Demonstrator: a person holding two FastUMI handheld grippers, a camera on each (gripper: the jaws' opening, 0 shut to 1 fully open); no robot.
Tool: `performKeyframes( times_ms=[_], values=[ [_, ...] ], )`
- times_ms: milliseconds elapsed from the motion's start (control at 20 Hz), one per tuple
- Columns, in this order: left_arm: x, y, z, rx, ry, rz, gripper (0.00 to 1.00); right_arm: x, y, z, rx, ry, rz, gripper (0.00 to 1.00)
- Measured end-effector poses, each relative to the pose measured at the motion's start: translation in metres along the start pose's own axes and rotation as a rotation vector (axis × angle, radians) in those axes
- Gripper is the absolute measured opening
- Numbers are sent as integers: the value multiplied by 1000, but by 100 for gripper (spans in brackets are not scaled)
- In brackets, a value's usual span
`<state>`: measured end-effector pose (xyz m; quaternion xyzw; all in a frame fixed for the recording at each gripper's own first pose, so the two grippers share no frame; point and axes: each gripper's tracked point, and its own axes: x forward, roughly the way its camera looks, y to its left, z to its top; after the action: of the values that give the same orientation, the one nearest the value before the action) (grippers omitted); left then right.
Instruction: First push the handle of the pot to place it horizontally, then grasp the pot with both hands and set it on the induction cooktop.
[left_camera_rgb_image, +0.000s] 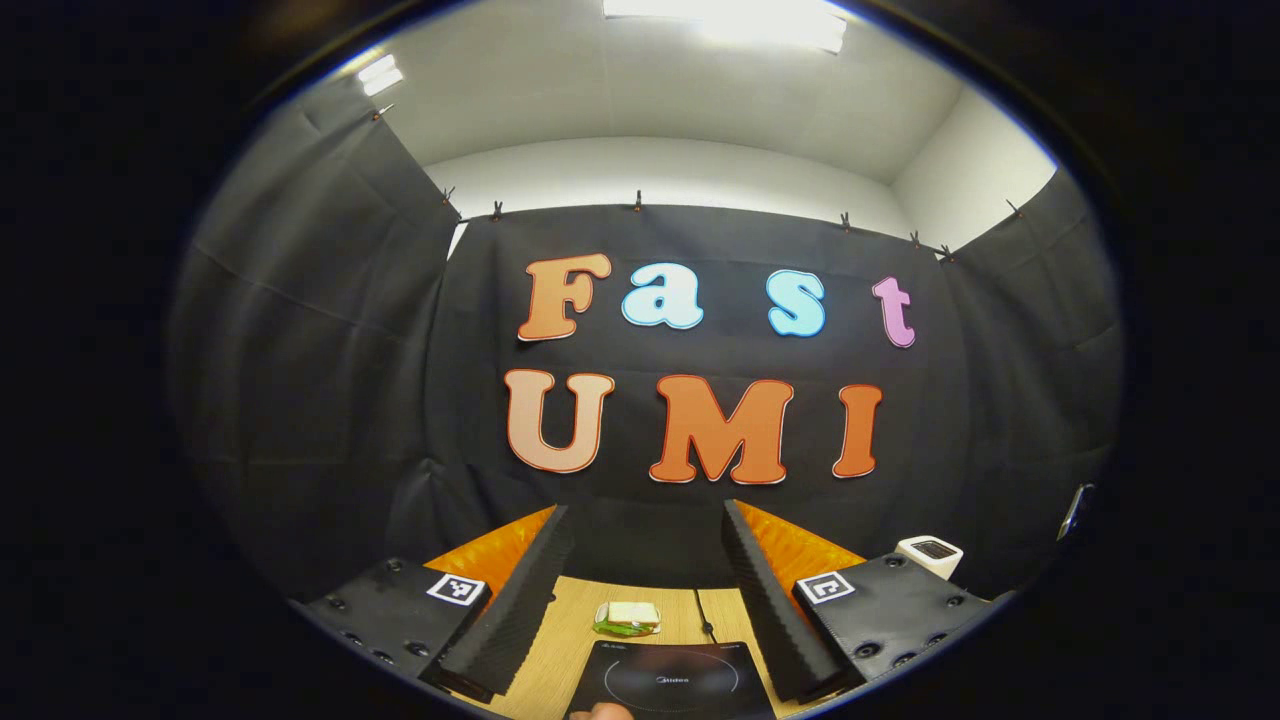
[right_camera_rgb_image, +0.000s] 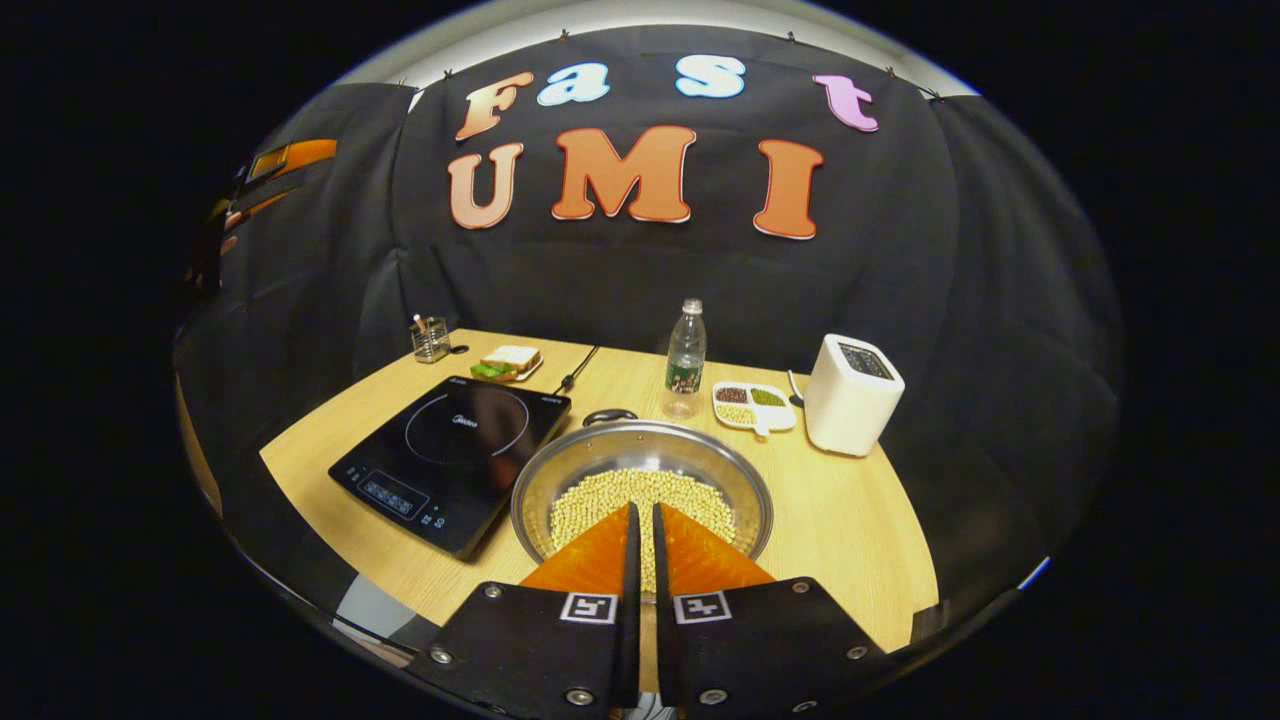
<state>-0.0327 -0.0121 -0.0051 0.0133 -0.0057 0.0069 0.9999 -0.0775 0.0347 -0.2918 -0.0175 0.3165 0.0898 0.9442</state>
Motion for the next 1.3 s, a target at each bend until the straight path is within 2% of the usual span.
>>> performKeyframes(
  times_ms=[350, 650, 1100, 1150, 1300],
  values=[
    [10, -8, -15, 18, 33, -9, 98, 18, -2, -64, 36, 157, 23, 7],
    [18, -11, -21, 24, 48, -8, 98, 30, -3, -102, 65, 258, 37, 7],
    [26, -24, -32, 24, 62, -20, 98, 24, -3, -103, 57, 251, 48, 7],
    [27, -25, -31, 20, 61, -22, 98, 25, 0, -108, 69, 265, 48, 0],
    [26, -27, -34, 19, 65, -27, 98, 26, 0, -112, 153, 284, 83, 0]
  ],
)
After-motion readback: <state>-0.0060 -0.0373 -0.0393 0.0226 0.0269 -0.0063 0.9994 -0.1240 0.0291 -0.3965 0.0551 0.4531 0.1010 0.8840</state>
